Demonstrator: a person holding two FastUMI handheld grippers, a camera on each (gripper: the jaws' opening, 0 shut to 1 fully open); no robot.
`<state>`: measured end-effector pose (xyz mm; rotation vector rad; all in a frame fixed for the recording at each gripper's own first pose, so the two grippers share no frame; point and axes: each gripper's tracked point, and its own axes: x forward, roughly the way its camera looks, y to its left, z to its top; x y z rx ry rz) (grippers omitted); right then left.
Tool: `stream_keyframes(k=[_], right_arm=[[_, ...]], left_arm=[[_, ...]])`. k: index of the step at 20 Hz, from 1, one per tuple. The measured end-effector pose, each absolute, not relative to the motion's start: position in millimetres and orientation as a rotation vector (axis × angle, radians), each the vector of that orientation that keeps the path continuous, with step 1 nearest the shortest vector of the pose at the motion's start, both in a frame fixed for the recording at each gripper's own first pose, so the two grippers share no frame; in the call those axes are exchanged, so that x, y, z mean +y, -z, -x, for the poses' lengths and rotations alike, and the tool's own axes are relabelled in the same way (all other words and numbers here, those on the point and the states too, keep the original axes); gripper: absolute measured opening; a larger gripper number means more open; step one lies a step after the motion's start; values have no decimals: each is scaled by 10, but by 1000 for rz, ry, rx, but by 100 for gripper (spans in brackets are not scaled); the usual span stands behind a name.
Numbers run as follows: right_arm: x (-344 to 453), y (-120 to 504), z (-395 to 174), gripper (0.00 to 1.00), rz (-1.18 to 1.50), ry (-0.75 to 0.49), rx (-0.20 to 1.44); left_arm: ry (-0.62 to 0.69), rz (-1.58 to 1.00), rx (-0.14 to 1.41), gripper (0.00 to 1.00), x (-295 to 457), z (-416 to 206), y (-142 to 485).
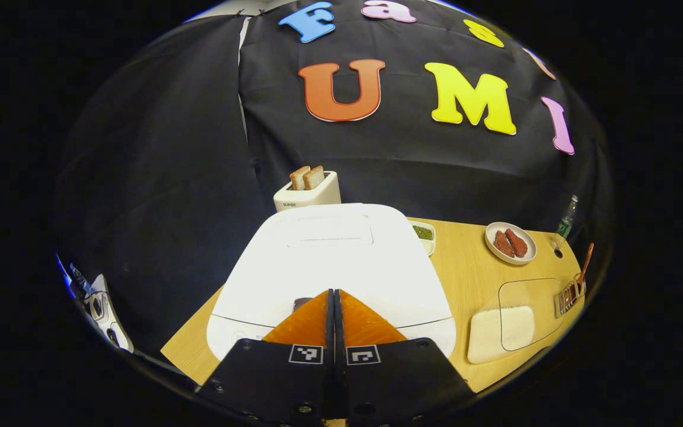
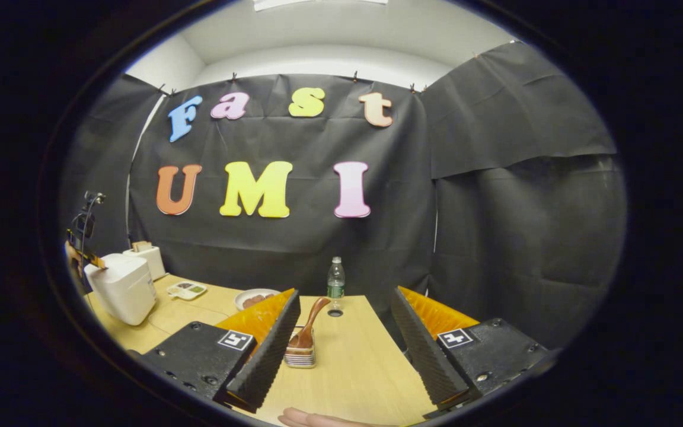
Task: Close the left gripper, press the button to open the rice cooker; take a wooden spoon from the chopstick holder with the right hand, scoop a spoonful of rice and pour it into the rice cooker, then put the wooden spoon back into the chopstick holder.
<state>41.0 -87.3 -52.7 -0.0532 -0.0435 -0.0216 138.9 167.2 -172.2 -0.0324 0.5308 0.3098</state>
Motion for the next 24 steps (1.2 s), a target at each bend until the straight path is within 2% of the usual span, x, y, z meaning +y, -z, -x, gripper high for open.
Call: stream_keyframes(k=[3, 4, 9, 13, 14, 21, 23, 24], right_arm=[[-907, 560, -416, 100, 58, 27, -25], [-943, 567, -430, 97, 62, 35, -20], [-949, 600, -493, 97, 66, 48, 1], [-900, 630, -590, 94, 59, 43, 20], [-893, 651, -620, 98, 58, 43, 26], [-751, 776, -883, 98, 39, 35, 77], [-684, 818, -970, 100, 29, 22, 86], [-662, 850, -1005, 100, 26, 18, 90]], left_arm=[[-300, 82, 562, 0, 1675, -1377, 1776], [-290, 100, 560, 0, 1660, -1367, 1755], [-271, 138, 530, 0, 1677, -1367, 1617], [-278, 133, 464, 0, 1737, -1445, 1254], [-278, 137, 448, 0, 1746, -1472, 1163], [-304, 156, 231, 1, 1920, -1424, 417], [-298, 166, 181, 28, 1899, -1229, 301], [-284, 164, 160, 29, 1857, -1138, 280]])
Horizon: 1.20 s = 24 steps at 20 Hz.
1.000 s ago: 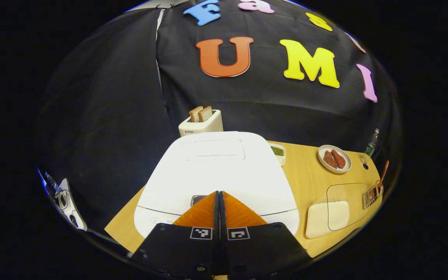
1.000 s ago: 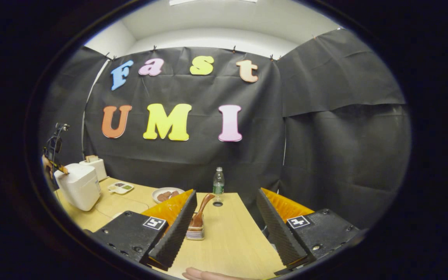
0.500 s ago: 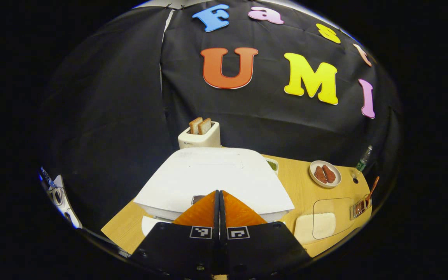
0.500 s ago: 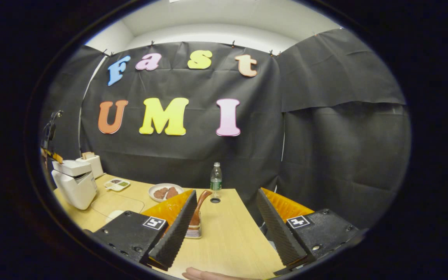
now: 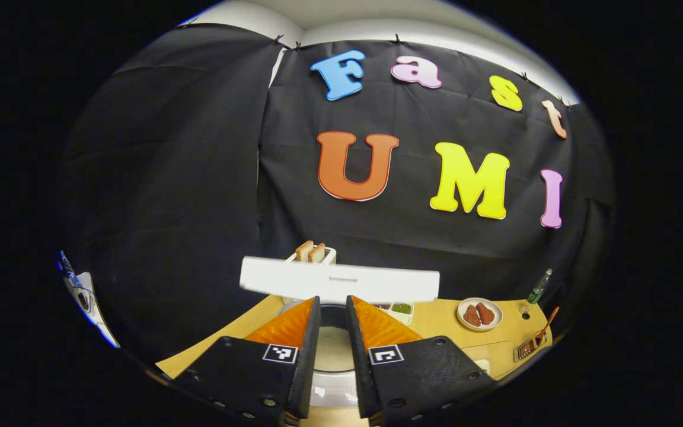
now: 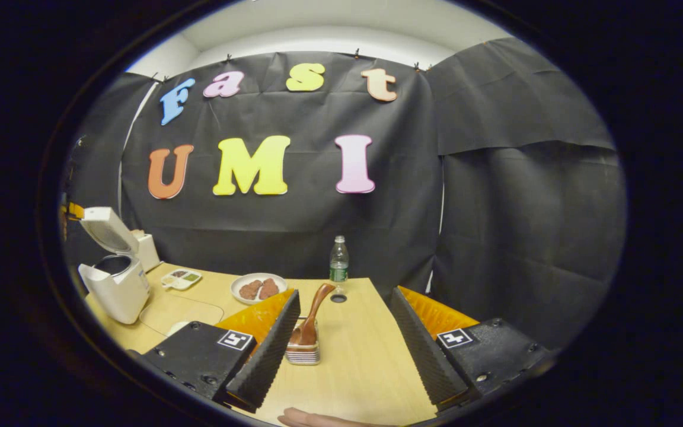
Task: Close the left gripper, press the button to open the rice cooker; take a wooden spoon from the chopstick holder with the right hand, scoop a spoonful of rice and pour it into the rice cooker, then put the wooden spoon back into the chopstick holder.
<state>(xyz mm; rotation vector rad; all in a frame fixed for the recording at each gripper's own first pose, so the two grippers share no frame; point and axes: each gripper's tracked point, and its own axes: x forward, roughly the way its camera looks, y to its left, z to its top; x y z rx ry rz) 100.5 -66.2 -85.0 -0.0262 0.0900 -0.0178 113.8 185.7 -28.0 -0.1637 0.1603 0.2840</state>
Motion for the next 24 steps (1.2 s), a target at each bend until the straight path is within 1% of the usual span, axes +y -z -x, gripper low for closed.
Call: stream_keyframes(k=[1, 2, 3, 4, 5, 6, 8, 10, 12, 14, 15, 17, 18, 19, 21, 22, 24], right_arm=[[-636, 864, -1051, 100, 21, 13, 95], [-604, 884, -1105, 98, 14, 5, 97], [-571, 893, -1152, 98, 6, -4, 99], [-564, 924, -1208, 98, -1, -9, 100], [-548, 939, -1271, 100, -9, -16, 99], [-538, 969, -1336, 98, -17, -22, 99], [-538, 1046, -1505, 98, -29, -20, 107], [-453, 1141, -1687, 98, -35, -52, 123], [-347, 1261, -1902, 98, -51, -89, 151], [-222, 1440, -2115, 98, -58, -124, 196], [-177, 1545, -2216, 100, -54, -136, 224], [-97, 1748, -2426, 100, -52, -161, 270], [-92, 1843, -2536, 98, -47, -164, 290], [-139, 1935, -2653, 98, -48, -148, 304], [-249, 2162, -2876, 98, -73, -117, 358], [-265, 2236, -2983, 100, -115, -114, 384], [-211, 2324, -3132, 96, -225, -133, 429]], left_arm=[[-268, 151, 148, 54, 1808, -1080, 270], [-273, 134, 131, 74, 1794, -1007, 250], [-267, 120, 118, 93, 1788, -948, 282], [-260, 109, 105, 97, 1720, -843, 289], [-254, 100, 94, 95, 1639, -747, 300], [-238, 88, 83, 94, 1545, -674, 328], [-217, 53, 62, 94, 1377, -520, 394], [-187, 19, 28, 94, 1199, -357, 429], [-180, 9, 6, 94, 1108, -217, 478], [-144, 9, -1, 95, 917, -90, 568], [-128, -7, -13, 95, 863, -20, 588], [-132, -23, -41, 95, 877, 76, 578], [-127, -21, -41, 95, 870, 114, 617], [-121, -16, -35, 95, 822, 137, 676], [-115, -31, -26, 95, 813, 181, 741], [-130, -39, -34, 95, 865, 185, 748], [-152, -21, -28, 95, 944, 182, 815]])
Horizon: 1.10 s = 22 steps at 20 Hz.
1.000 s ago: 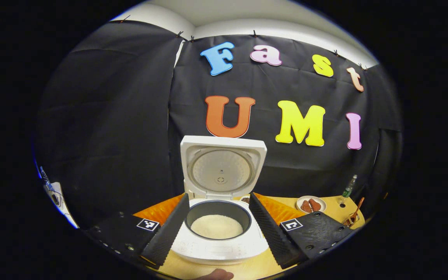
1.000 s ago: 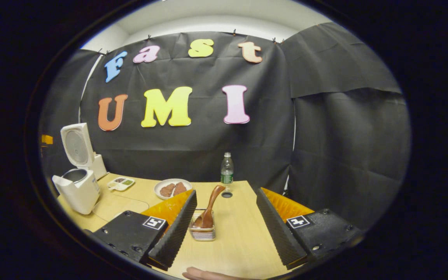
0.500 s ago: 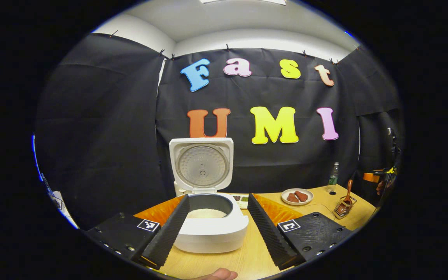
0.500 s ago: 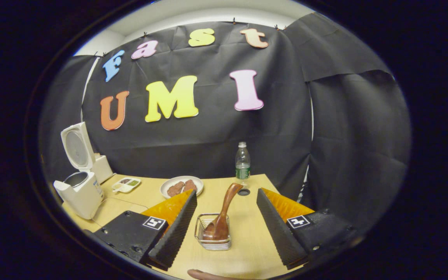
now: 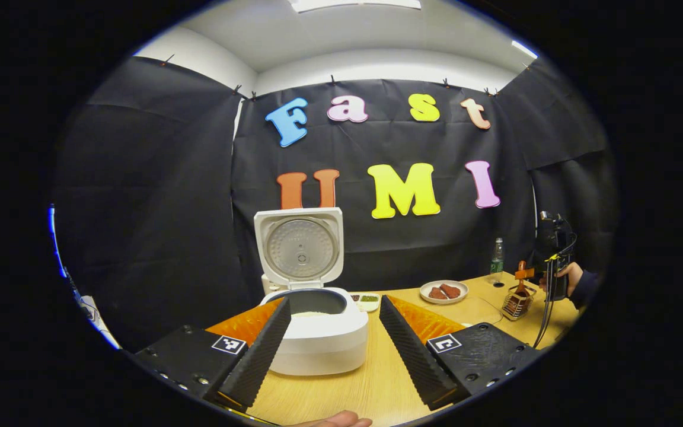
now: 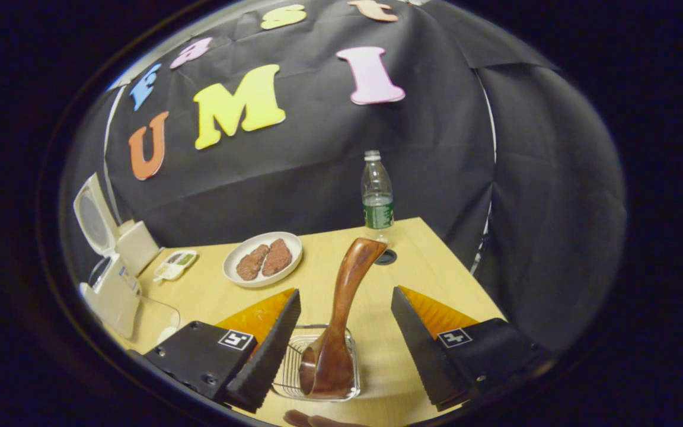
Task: Close the left gripper, press the button to open the rice cooker; take a wooden spoon from the chopstick holder with the right hand, scoop a spoonful of rice and pour it into the rice cooker, then put the wooden spoon back into the chopstick holder.
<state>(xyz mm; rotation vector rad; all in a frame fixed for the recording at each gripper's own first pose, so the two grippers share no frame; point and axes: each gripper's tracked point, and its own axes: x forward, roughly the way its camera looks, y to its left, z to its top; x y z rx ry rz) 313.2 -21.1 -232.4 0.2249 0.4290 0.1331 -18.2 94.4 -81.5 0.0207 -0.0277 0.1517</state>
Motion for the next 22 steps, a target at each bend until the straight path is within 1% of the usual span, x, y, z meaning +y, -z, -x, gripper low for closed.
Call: stream_keyframes(k=[4, 5, 6, 8, 9, 10, 11, 13, 15, 19, 20, 22], right_arm=[[-65, 2522, -3237, 88, -251, -197, 523], [-34, 2512, -3244, 79, -258, -214, 520], [19, 2487, -3256, 81, -260, -229, 510], [13, 2492, -3270, 60, -245, -221, 507], [-33, 2517, -3291, 48, -238, -201, 511], [-82, 2531, -3276, 52, -239, -181, 516], [-106, 2533, -3258, 34, -249, -173, 508], [-57, 2457, -3191, 17, -270, -203, 493], [-121, 2395, -3125, 13, -275, -197, 472], [-146, 2156, -2952, 11, -310, -185, 424], [-174, 2053, -2916, 9, -309, -170, 401], [-226, 1839, -2827, 9, -285, -127, 349]], left_arm=[[-133, 35, 14, 95, 971, 122, 1033], [-134, 52, 24, 95, 998, 101, 1075], [-132, 68, 31, 95, 1011, 95, 1104], [-122, 87, 45, 95, 1013, 92, 1170], [-118, 90, 47, 94, 1010, 88, 1187], [-109, 88, 47, 93, 1000, 70, 1217], [-98, 89, 48, 92, 982, 55, 1236], [-76, 92, 62, 92, 939, 19, 1297], [-76, 83, 69, 92, 940, 15, 1325], [-52, 68, 58, 92, 851, 92, 1305], [-43, 62, 51, 92, 841, 117, 1294], [-37, 59, 51, 92, 849, 160, 1285]])
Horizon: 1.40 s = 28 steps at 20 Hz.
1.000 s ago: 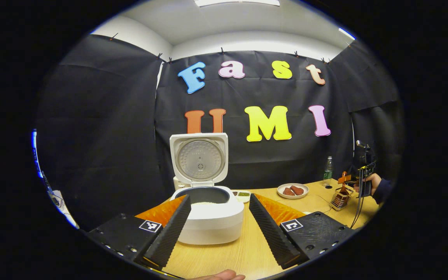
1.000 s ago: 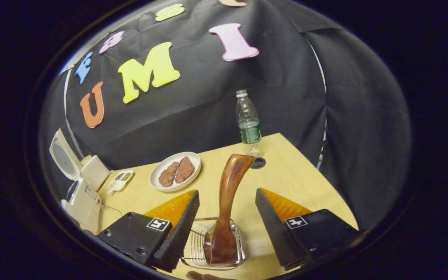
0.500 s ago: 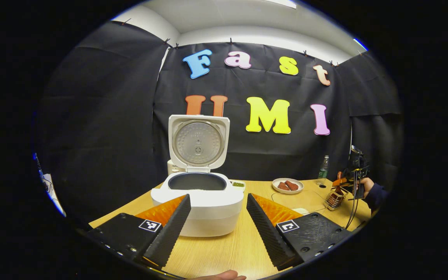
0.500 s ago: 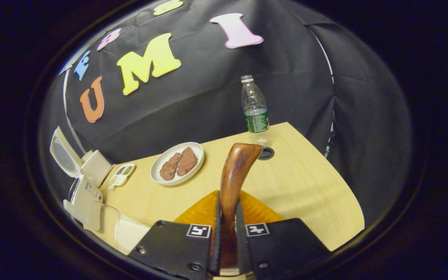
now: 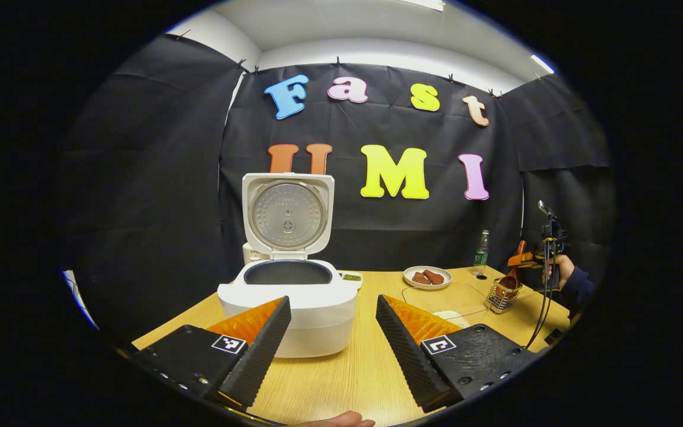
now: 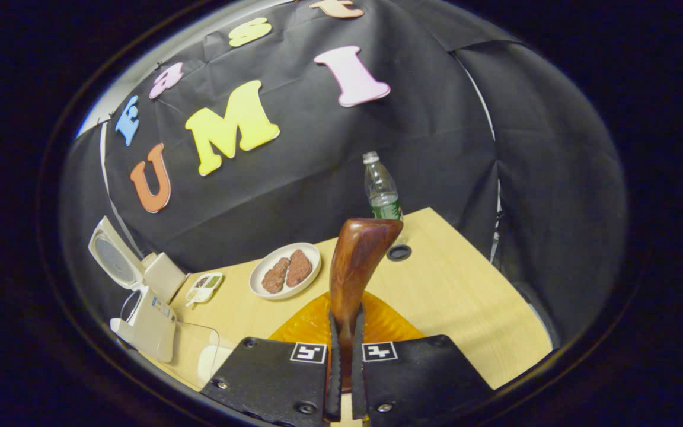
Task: Close the left gripper, press the button to open the rice cooker; take a wooden spoon from the chopstick holder with the right hand, scoop a spoonful of rice and pour it into the rice cooker, then put the wooden spoon back into the chopstick holder.
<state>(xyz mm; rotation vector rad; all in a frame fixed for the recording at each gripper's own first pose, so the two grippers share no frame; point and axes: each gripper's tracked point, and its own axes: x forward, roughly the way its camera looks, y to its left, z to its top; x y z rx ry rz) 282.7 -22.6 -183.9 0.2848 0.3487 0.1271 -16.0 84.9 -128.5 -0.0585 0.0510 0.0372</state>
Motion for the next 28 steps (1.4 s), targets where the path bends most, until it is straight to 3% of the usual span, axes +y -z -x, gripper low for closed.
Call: stream_keyframes(k=[6, 11, 16, 28], right_arm=[[-19, 1115, -2422, 9, -236, -72, 183], [677, 934, -2202, 8, -217, -163, 150], [1452, 1079, -2070, 8, -165, -243, 155], [2258, 2244, -2159, 8, 223, -204, 202]], left_arm=[[-31, 65, 14, 92, 922, 265, 1132], [-34, 63, -38, 92, 957, 363, 906], [-18, 71, -59, 92, 962, 444, 827], [57, 104, -53, 94, 808, 487, 768]])
